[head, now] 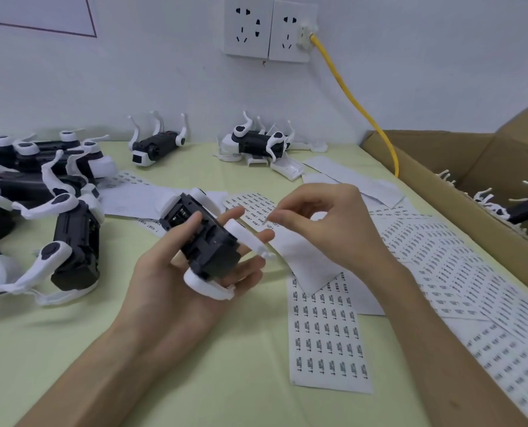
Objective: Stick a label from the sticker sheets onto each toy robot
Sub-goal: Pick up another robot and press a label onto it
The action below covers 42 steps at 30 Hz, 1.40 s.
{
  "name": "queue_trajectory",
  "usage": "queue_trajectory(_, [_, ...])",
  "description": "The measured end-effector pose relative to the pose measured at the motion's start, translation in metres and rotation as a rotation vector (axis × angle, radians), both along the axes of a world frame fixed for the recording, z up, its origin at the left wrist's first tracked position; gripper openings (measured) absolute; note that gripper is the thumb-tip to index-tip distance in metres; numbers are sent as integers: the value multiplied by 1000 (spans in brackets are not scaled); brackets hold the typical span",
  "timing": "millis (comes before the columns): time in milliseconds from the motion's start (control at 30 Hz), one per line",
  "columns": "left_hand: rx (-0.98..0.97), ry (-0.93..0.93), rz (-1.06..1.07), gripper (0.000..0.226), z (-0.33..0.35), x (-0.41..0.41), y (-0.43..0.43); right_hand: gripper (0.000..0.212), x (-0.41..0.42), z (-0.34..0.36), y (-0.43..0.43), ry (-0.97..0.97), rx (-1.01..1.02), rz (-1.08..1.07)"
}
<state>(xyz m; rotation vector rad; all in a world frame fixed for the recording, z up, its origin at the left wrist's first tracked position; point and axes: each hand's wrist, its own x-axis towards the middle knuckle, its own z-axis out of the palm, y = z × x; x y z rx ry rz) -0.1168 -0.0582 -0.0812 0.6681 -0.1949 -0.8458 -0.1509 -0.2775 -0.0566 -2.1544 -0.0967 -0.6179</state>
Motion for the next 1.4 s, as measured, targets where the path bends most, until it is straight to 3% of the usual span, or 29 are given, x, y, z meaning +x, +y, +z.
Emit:
queue_trajectory(333, [-32,83,100,53,-1,5,2,13,-2,0,-1,-9,23,45])
queue_trajectory(533, [11,2,121,50,-2,5,4,1,2,-1,-5,69,79,43])
queue_trajectory(667, [65,-76,141,46,1,2,2,6,5,-2,2,95,178,92])
queue_trajectory(933, [177,-203,169,41,0,-1,0,8,6,-5,10,160,173,60])
queue_trajectory(1167, [188,-190,195,38,-2,0,-2,14,5,-10,19,57,31,-26])
queue_trajectory(1400, [181,-188,212,47,-4,2,-1,11,4,-7,23,96,103,38])
